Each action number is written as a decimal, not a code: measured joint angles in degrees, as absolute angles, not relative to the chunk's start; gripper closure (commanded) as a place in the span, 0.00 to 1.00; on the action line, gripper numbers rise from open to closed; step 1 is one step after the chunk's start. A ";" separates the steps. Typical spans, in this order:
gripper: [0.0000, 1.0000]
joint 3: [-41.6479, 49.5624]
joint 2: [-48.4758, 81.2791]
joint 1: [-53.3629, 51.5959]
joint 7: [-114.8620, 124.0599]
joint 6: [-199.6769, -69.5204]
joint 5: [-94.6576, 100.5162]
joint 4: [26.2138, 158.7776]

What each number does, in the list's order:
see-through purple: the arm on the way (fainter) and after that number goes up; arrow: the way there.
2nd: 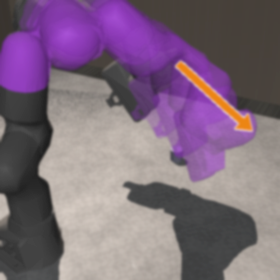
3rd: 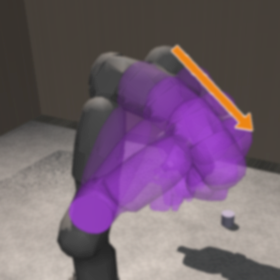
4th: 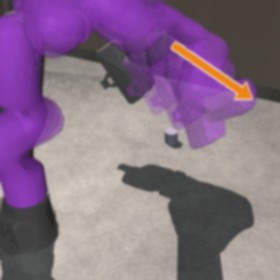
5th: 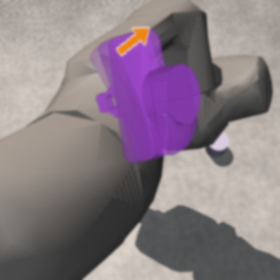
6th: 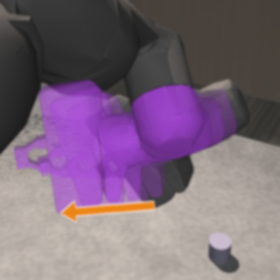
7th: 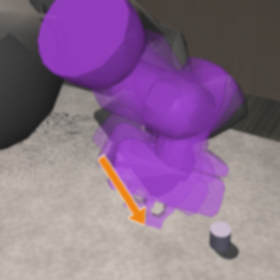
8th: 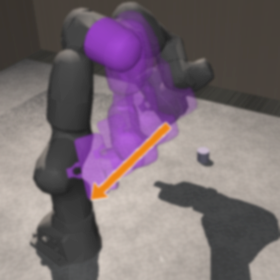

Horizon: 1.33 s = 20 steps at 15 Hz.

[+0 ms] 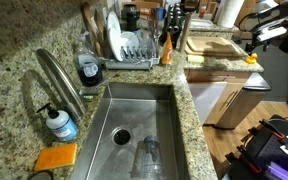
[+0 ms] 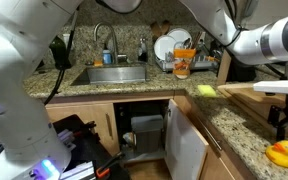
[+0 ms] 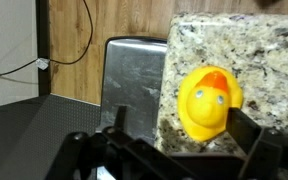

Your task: Use the sponge to clean the smaller part of the base top near the edge, pick up the duck plush toy , put it in the sink and open the tap

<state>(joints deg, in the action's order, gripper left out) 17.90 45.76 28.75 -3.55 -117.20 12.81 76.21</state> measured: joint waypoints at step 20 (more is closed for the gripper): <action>0.92 17.61 47.31 28.46 -3.45 -115.02 9.95 74.50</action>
